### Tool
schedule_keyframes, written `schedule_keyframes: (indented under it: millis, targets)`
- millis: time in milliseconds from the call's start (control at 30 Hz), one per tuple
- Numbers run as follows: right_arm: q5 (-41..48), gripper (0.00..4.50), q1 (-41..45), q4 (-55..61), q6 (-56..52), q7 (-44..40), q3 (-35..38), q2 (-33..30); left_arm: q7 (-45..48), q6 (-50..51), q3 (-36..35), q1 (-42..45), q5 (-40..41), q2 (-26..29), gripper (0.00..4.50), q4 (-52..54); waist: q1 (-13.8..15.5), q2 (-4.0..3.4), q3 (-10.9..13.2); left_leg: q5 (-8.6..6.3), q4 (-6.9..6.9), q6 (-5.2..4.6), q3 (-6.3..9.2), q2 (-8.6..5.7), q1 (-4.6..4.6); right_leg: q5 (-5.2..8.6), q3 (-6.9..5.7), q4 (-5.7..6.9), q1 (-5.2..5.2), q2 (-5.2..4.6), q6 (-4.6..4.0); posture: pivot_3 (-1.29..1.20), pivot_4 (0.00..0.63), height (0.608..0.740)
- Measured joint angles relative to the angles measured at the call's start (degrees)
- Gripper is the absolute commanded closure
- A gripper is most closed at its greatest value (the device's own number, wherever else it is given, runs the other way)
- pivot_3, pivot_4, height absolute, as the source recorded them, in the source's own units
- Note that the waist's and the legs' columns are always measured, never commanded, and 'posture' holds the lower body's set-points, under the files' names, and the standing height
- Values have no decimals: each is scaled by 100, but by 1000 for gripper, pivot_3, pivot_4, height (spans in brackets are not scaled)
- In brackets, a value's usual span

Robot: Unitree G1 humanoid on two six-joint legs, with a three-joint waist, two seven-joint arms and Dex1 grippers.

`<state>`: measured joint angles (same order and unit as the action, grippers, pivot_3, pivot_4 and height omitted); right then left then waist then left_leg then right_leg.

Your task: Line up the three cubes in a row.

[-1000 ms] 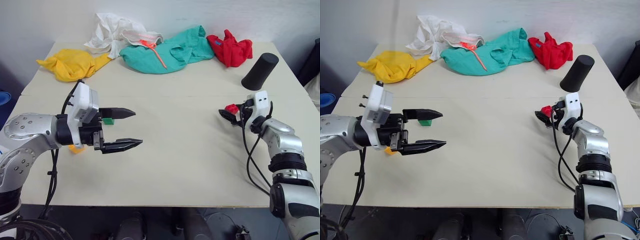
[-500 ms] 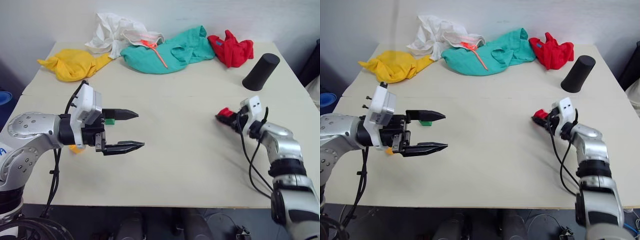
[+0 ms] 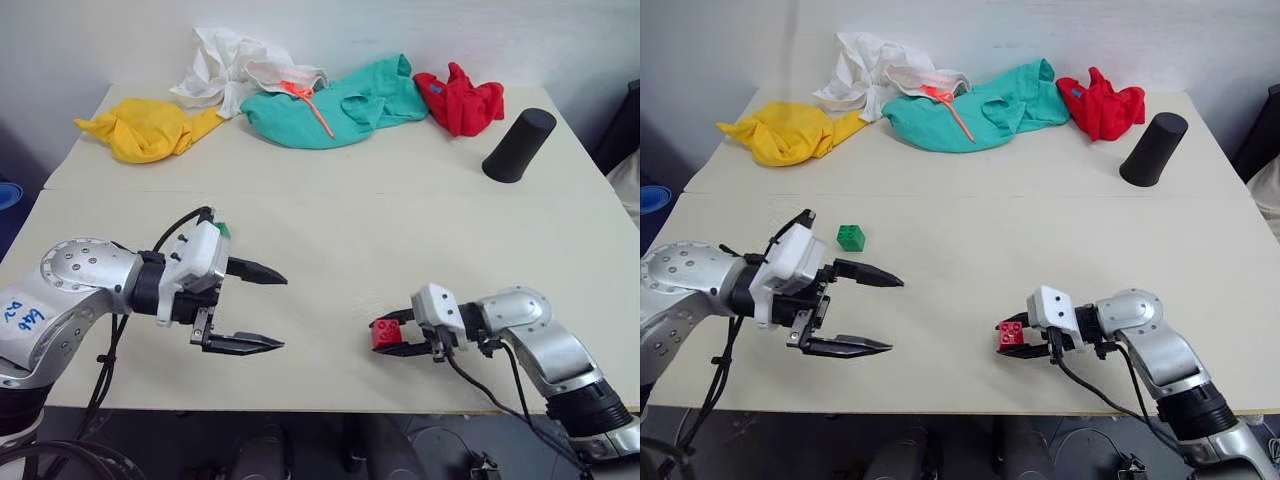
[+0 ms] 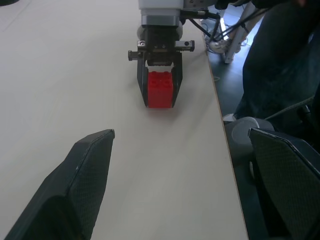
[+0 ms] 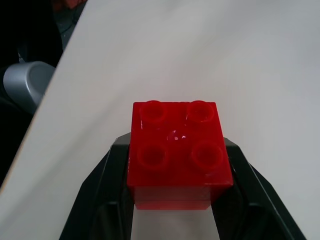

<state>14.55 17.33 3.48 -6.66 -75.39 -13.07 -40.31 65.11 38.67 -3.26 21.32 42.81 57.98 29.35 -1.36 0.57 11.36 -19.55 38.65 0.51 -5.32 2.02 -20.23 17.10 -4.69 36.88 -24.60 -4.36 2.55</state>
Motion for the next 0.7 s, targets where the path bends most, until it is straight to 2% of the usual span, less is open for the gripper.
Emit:
schedule_keyframes:
  millis: [67, 100, 300, 433, 567, 700]
  targets:
    - [-48, 2221, 39, -138, 52, -13, -49, 41, 44, -45, 1, 0, -58, 0, 0, -2, -3, 0, 0, 0, 2, 0, 0, 1, 0, 0, 0, 2, 0, 0, 0, 0, 150, 740]
    - [-64, 2038, 69, -173, 34, -13, -58, 41, 57, -71, 1, 0, -80, 0, 0, -2, -3, 0, 0, 0, 4, 0, 1, 2, 0, 0, 0, 2, 1, 0, 0, 0, 150, 740]
    - [20, 16, 122, -129, -243, -30, -62, 40, -238, 19, -30, -167, -205, -54, 0, -40, 2, 0, 0, -3, 6, -6, 2, 3, 0, 0, 1, 4, 1, -1, 0, 0, 150, 740]
    - [330, 16, 124, 85, -513, -53, 128, -15, -857, 172, -598, -638, -223, -244, 0, -75, -16, 0, 0, -5, 7, -8, 1, 8, -1, 0, 1, 7, -1, -3, 0, 0, 150, 740]
    - [1099, 16, 247, 517, -1226, -3, 807, -234, -1404, 466, -2008, -1825, -247, -381, 0, -67, -43, 0, 0, -8, 3, -10, -2, 13, 3, 0, 3, 7, -3, -4, 0, 0, 150, 740]
    - [1888, 16, 585, 767, -2029, 171, 1403, -375, -1886, 634, -3080, -2861, -518, -641, 0, -75, -10, 5, 0, -15, 5, -18, 2, 13, 3, 1, 1, 4, 0, -12, -2, 0, 150, 740]
